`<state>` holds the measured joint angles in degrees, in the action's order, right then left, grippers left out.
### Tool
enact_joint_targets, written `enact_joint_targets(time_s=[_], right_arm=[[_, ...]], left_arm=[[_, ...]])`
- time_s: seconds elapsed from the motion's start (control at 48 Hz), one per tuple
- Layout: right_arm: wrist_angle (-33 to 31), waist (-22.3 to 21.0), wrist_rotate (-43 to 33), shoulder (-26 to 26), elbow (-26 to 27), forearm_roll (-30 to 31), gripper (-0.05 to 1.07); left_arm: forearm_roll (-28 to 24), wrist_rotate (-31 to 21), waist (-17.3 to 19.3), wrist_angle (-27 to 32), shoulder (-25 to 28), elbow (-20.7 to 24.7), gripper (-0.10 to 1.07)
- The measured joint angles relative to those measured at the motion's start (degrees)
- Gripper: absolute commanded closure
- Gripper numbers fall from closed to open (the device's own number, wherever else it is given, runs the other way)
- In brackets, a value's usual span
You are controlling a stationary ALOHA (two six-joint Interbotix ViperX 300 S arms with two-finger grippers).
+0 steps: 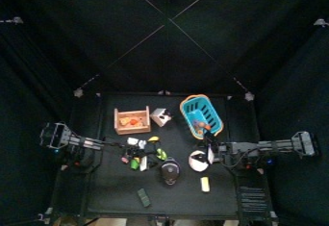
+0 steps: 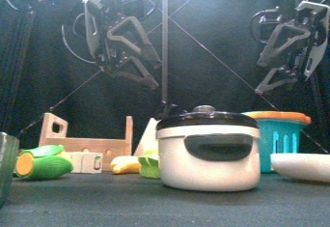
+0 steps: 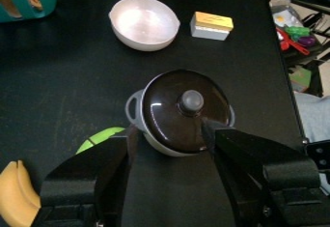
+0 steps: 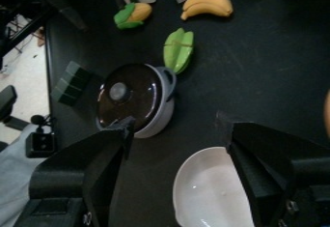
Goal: Move pot up and right to basket
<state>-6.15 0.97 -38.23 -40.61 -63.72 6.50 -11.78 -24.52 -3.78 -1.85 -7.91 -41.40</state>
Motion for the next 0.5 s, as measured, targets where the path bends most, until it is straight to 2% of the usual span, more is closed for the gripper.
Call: enact_joint_targets(time_s=[0.25,0.396,0.5], right_arm=[[0.97,8.26,0.00,2.81,0.88,-5.10,0.06],[3.78,12.66,0.00,6.68,1.93,-5.19,0.13],[6.33,13.89,0.09,10.02,3.34,-4.75,0.21]], left_arm=[[-0.70,0.18,0.88,-1.76,-2.46,-4.83,0.08],[-0.97,0.26,2.90,-3.25,-4.83,-7.65,0.08],[-1.14,0.18,3.69,-3.87,-6.94,-9.05,0.08]])
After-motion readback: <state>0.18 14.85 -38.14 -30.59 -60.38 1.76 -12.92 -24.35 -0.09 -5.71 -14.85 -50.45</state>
